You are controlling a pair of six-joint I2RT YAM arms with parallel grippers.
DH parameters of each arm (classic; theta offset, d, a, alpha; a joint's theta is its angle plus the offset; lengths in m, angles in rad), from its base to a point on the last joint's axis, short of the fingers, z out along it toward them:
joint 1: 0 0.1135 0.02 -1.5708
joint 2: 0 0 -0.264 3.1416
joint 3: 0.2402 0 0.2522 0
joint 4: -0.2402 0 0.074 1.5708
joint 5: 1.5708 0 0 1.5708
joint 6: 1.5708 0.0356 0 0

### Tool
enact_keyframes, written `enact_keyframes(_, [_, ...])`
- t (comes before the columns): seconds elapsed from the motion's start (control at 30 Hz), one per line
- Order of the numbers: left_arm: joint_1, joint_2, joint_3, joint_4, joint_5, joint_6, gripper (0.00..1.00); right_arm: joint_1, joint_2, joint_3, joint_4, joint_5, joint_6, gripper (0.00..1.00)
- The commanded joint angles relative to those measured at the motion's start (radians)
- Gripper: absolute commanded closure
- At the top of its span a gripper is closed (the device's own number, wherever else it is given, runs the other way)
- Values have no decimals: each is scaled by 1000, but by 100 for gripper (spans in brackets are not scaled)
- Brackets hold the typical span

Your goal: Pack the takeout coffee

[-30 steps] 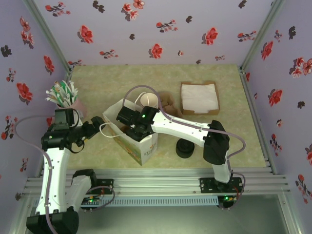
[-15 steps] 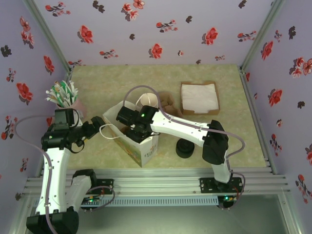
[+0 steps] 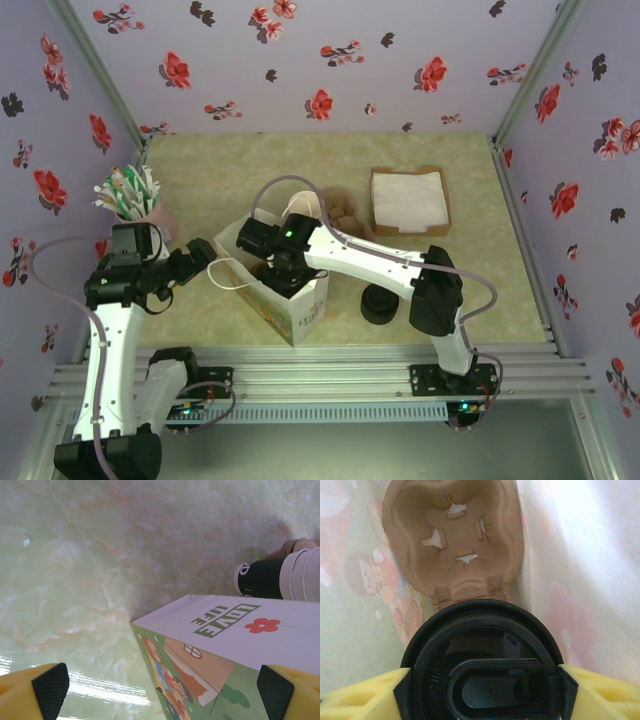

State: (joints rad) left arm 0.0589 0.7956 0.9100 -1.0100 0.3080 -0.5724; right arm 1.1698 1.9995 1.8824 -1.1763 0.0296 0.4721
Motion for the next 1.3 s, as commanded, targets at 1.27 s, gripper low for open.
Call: enact_keyframes(1.27, [-6,1,-3,1,9,16,1,35,-87,-103,-90,32,12,25])
